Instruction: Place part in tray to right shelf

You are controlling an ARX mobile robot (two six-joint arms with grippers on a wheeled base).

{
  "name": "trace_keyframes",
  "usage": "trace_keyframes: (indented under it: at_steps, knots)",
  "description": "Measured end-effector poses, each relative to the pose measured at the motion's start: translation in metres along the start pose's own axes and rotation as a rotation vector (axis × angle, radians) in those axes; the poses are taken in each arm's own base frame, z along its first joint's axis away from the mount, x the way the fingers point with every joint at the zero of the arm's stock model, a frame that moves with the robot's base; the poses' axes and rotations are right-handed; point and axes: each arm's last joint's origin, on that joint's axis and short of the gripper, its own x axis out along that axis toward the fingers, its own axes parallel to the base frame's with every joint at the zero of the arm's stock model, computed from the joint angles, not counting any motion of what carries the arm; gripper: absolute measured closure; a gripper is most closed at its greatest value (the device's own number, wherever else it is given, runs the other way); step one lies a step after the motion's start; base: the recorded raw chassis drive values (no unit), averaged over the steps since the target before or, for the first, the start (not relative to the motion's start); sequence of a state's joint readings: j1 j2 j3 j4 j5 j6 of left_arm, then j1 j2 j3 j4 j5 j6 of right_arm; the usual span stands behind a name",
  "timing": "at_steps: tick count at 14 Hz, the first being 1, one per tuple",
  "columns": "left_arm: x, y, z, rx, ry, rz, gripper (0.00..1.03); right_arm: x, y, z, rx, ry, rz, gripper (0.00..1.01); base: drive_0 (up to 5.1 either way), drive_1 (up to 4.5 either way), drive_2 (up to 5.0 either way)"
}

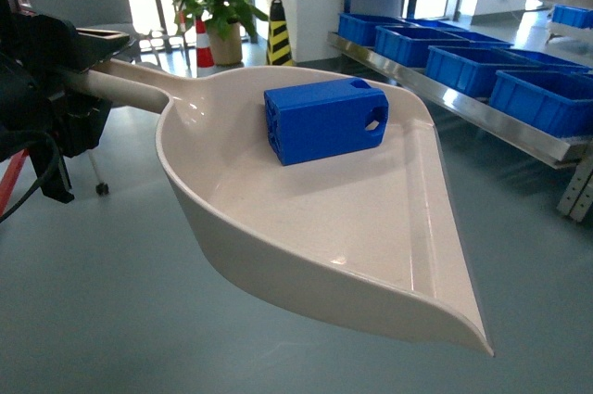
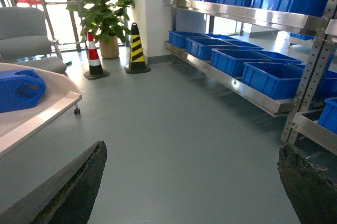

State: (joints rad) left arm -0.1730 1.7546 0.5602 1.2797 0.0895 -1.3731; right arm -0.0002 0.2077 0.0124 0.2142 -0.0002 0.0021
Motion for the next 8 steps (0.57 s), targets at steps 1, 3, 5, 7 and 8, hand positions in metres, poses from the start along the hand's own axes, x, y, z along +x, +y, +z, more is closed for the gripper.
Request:
trace_keyframes:
  at_steps: [1,3,5,7,8]
  knots:
    - [0.0000,0.0000,-0.0001,0.000,0.000,0.000,0.91,0.0000,0.0000,0.0000,0.000,0.000,0.000,0.03,-1.7,-1.66,-1.7]
    - [-0.0001,0.0002,0.0009,0.000,-0.006,0.002,0.91,0.0000,0.0000,0.0000,0.000,0.000,0.000,0.03,-1.5,-1.50,-1.5]
    - [-0.0001,0.0002,0.0008,0.000,-0.003,0.001,0.91,0.0000,0.0000,0.0000,0.000,0.000,0.000,0.03,-1.5,-1.50,-1.5]
    - [-0.0001,0.0002,0.0009,0.000,-0.005,0.001,0.91,0.0000,0.0000,0.0000,0.000,0.000,0.000,0.03,-1.6,-1.63,-1.6]
    - [-0.0001,0.0002,0.0008,0.000,-0.004,0.001,0.91,0.0000,0.0000,0.0000,0.000,0.000,0.000,0.03,-1.8,-1.76,-1.8]
